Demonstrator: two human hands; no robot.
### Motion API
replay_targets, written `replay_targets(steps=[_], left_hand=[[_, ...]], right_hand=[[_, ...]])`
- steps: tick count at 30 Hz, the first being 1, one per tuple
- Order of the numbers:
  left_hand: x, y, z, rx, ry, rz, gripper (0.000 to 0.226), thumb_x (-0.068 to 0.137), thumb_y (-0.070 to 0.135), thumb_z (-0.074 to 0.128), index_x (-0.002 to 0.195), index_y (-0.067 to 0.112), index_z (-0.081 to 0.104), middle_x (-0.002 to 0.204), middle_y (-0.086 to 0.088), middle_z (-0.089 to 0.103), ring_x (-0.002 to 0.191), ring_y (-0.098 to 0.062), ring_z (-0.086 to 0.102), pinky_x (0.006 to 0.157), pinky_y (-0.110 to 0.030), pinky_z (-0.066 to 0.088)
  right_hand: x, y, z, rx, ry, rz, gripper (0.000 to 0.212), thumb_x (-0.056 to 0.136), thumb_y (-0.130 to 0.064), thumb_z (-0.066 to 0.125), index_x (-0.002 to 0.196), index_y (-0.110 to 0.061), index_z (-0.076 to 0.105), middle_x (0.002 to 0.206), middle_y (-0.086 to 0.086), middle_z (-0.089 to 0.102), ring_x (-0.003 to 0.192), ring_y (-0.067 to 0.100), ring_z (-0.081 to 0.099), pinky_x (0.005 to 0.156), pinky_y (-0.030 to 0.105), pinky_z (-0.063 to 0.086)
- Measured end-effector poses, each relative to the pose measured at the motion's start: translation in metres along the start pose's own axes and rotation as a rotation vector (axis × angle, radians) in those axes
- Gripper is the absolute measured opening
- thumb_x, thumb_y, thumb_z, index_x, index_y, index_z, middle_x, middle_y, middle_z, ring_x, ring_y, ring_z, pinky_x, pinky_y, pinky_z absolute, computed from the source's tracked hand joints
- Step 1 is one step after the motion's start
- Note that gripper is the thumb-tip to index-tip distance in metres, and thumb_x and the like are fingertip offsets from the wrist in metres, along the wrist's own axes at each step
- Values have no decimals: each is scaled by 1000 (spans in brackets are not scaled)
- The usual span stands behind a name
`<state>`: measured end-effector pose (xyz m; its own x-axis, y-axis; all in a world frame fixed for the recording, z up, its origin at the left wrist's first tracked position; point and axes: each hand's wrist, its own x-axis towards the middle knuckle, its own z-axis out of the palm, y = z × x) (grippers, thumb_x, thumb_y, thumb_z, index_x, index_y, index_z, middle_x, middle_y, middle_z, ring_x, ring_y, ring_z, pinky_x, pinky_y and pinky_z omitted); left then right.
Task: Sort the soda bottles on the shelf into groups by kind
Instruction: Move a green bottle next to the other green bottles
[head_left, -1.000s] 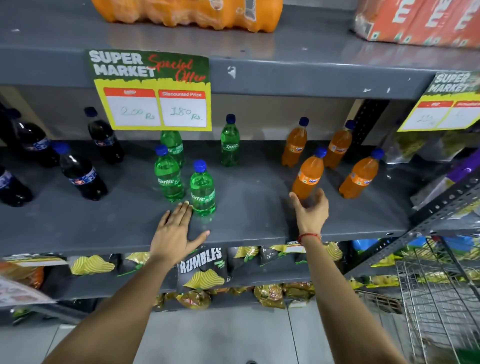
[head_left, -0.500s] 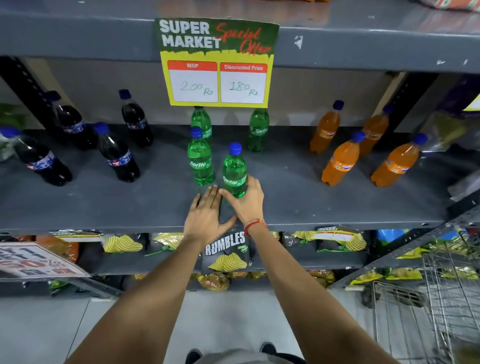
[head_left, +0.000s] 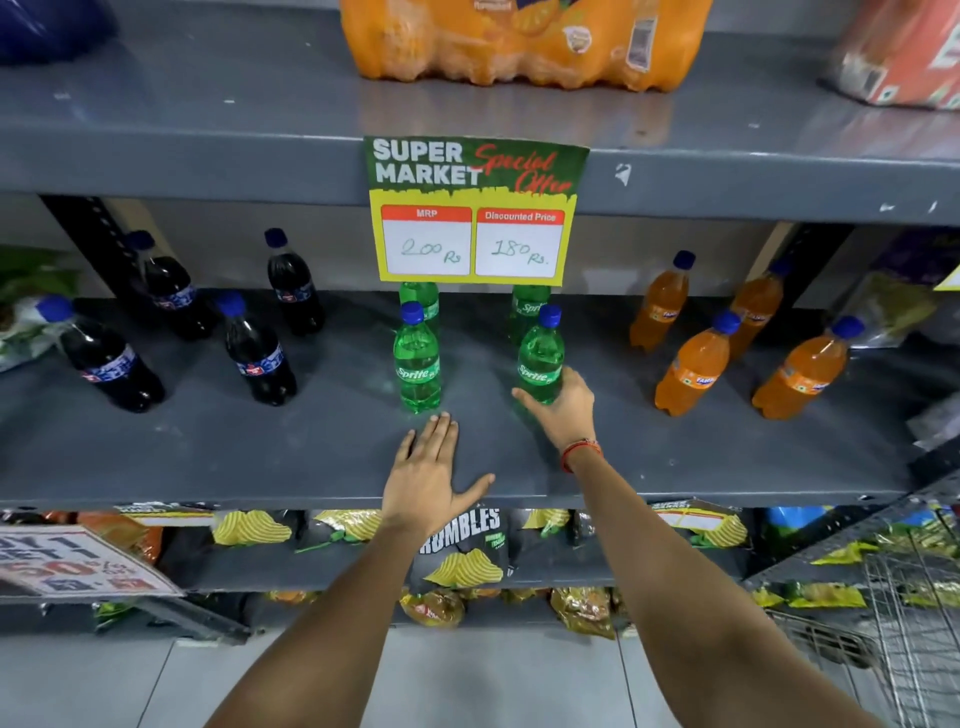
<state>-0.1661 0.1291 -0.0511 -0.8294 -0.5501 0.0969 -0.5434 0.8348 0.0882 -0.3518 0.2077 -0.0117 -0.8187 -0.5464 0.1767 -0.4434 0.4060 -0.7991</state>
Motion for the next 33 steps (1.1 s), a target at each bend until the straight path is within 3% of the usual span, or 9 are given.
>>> replay_targets(steps=[5,10,16,20,28,31,33], left_hand=[[1,1,-1,-6,7,-5,106,74,79,-8,145,5,21,154,-9,20,141,-19,13,114,-40,10],[0,-1,-1,-25,-3,-6,103,77,78,-2,143,4,27,152,-11,25,140,-21,20,113,-42,15],[0,0,-2,-70,-14,-8,101,80,77,4,139,2,36,148,-12,34,137,-23,30,111,-44,23],[-1,0,-1,-55,-16,-10,101,80,77,3,140,3,34,149,-11,33,137,-23,28,111,-44,21],[0,0,-3,-34,-4,2,107,74,79,-7,144,5,24,154,-9,21,141,-20,15,114,-41,12],[-2,-4,-6,-56,-15,34,108,72,80,-8,145,5,20,155,-9,16,142,-18,9,114,-39,8],[-5,-13,-9,-92,2,38,105,75,79,-2,143,3,25,153,-10,22,141,-19,15,113,-38,13]], right_hand=[[6,4,-3,3,-31,-4,50,69,-28,81,102,0,57,103,21,64,103,36,56,89,40,44],[-11,8,3,99,52,67,80,62,-30,85,125,-1,46,119,18,53,110,30,53,98,42,46],[-12,10,7,124,113,107,56,64,-31,84,103,-3,57,103,16,60,92,27,59,82,32,49],[-12,14,8,105,92,77,47,70,-26,81,104,-3,59,101,18,61,91,28,58,78,26,42],[-13,15,8,90,81,69,53,72,-26,79,113,-2,56,109,19,60,99,30,58,86,33,45],[-24,13,7,131,171,120,62,69,-27,81,116,2,53,111,20,58,103,32,57,91,38,46],[-36,9,5,181,262,133,56,70,-25,80,112,1,54,110,19,58,103,33,57,90,38,45]])
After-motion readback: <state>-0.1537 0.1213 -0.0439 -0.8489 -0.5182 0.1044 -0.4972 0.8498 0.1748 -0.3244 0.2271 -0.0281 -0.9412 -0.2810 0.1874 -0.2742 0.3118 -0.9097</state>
